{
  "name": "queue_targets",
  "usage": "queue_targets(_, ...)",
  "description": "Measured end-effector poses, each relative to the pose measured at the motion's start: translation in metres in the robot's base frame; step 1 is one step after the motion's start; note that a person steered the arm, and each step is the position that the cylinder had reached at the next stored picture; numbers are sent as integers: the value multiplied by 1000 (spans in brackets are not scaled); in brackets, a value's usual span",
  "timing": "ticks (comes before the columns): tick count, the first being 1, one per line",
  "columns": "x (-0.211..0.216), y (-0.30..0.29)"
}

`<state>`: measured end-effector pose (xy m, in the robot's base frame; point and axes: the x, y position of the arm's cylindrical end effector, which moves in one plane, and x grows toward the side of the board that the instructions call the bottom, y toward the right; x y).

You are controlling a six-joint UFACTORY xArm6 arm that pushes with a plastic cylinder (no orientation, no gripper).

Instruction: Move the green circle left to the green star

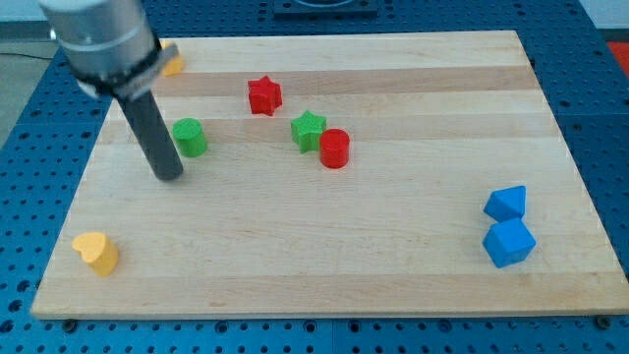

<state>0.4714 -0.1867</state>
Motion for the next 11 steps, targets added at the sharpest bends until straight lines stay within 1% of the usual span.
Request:
queue_targets(1,-17,-18)
queue_targets(2,-71,-46)
queue_targets(4,-41,63)
queue_targets(5,-57,41)
queue_targets(6,-70,51)
queue_targets(7,-38,85)
queue_targets(11,-24,92)
